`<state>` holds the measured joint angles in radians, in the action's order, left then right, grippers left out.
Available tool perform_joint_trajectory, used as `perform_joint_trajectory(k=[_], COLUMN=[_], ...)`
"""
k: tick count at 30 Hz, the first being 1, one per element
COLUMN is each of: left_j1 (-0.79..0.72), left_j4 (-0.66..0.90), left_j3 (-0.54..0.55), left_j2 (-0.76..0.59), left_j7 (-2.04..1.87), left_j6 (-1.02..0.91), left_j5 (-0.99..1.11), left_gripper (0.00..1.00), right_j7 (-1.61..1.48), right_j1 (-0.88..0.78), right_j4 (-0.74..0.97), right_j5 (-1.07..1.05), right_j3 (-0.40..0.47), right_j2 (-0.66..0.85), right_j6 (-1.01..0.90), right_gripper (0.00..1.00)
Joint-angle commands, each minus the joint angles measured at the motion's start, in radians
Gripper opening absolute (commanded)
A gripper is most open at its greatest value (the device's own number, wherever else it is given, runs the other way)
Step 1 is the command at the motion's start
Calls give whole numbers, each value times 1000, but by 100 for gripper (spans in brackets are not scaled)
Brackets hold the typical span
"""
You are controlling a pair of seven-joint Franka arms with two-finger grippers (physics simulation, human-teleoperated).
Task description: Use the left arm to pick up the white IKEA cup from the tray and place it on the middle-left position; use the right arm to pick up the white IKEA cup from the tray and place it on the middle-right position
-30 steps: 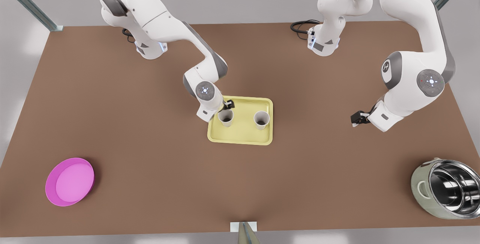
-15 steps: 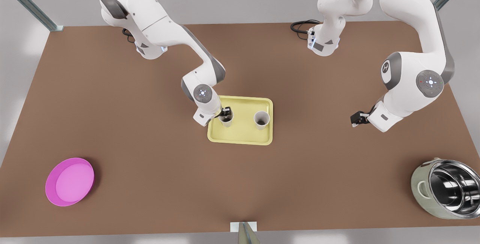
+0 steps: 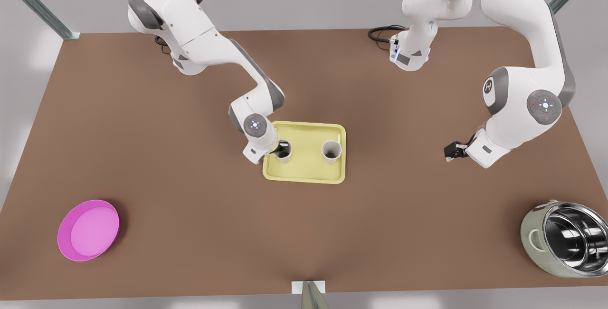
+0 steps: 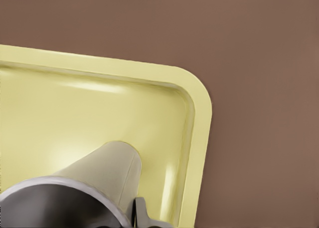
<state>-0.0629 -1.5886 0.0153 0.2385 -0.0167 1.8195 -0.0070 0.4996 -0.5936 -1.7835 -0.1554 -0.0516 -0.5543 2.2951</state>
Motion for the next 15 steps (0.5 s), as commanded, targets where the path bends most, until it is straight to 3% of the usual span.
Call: perform_joint_trajectory(k=[1, 5, 8, 10, 13, 15], left_j1=[0, 0, -9, -20, -144, -215], left_j4=[1, 1, 1, 6, 47, 50], left_j3=[0, 0, 2, 8, 8, 8], left_j2=[-2, -4, -7, -4, 27, 62], left_j7=[-2, 0, 6, 3, -118, -172], left_j6=[-2, -5, -8, -5, 0, 29], left_j5=[1, -5, -1, 5, 5, -1], left_gripper=[100, 100, 100, 100, 100, 100], right_j7=[40, -73, -472, -688, -995, -1040], right_j1=[17, 130, 328, 443, 592, 609], right_j4=[3, 30, 46, 49, 84, 88], right_j5=[14, 16, 27, 142, 224, 223], right_j3=[-1, -2, 1, 4, 4, 4], right_j2=[28, 123, 122, 117, 90, 54], right_j6=[-39, -198, -273, -273, -272, -258], right_gripper=[0, 0, 0, 0, 0, 0])
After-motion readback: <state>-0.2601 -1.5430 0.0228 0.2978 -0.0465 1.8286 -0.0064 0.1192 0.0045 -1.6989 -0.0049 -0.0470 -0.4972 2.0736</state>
